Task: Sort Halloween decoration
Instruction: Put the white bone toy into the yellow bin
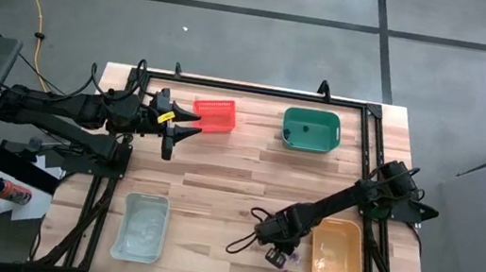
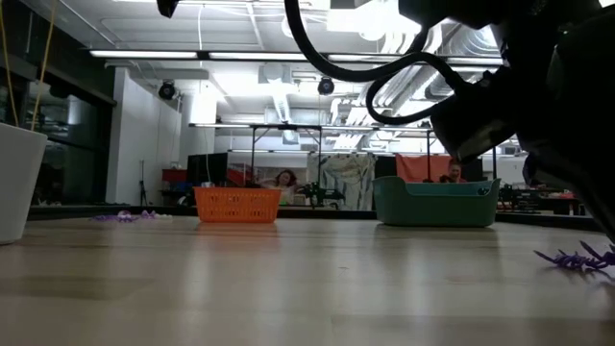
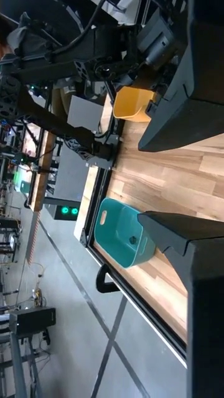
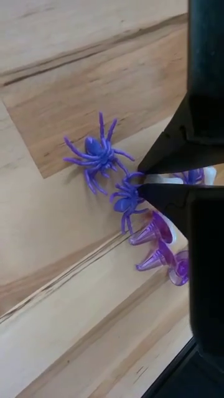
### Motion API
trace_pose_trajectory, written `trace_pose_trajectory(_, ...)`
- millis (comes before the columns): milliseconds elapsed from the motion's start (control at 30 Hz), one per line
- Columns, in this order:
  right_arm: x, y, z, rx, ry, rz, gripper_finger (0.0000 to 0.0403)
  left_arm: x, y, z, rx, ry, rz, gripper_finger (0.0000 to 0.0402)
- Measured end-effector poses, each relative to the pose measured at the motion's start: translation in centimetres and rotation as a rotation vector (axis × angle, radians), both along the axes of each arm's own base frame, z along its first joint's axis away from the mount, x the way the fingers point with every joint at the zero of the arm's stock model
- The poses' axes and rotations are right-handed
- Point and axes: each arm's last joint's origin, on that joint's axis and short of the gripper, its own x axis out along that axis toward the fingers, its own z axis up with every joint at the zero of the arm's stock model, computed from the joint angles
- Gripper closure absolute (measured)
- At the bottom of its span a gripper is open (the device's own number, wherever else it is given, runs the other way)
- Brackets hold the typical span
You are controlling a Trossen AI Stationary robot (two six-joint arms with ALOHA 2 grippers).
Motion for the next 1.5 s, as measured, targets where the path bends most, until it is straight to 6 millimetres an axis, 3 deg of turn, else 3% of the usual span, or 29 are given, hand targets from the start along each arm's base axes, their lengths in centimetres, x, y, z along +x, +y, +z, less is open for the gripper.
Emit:
trace_pose_trajectory(300,-0.3,-1.2,1.3,-0.054,0.027,0.147,0.04,0.0,0.0,0.1,-0.001,-0.014,0.0,0.0245)
trace_pose_trajectory(467,-0.8,-3.1,3.2,-0.1,0.03,0.214,0.0402,0.0,0.0,0.1,-0.001,-0.013,0.0,0.0245)
trace_pose_trajectory(667,-0.5,-5.9,5.8,-0.16,-0.09,0.224,0.0403,0.0,0.0,0.1,-0.001,-0.012,0.0,0.0245)
trace_pose_trajectory(900,2.3,-9.9,9.3,-0.241,-0.514,0.221,0.0403,0.0,0.0,0.1,-0.033,-0.021,0.007,0.0245)
trace_pose_trajectory(1167,5.7,-16.1,13.8,-0.335,-1.057,0.161,0.0403,0.0,0.0,0.1,-0.099,-0.039,0.021,0.0245)
trace_pose_trajectory(1367,6.4,-20.5,17.6,-0.329,-1.441,0.101,0.0403,0.1,0.0,0.4,-0.103,-0.069,0.019,0.0245)
trace_pose_trajectory(1500,6.3,-21.8,19.4,-0.315,-1.613,0.093,0.0403,0.1,0.0,0.5,-0.103,-0.079,0.019,0.0245)
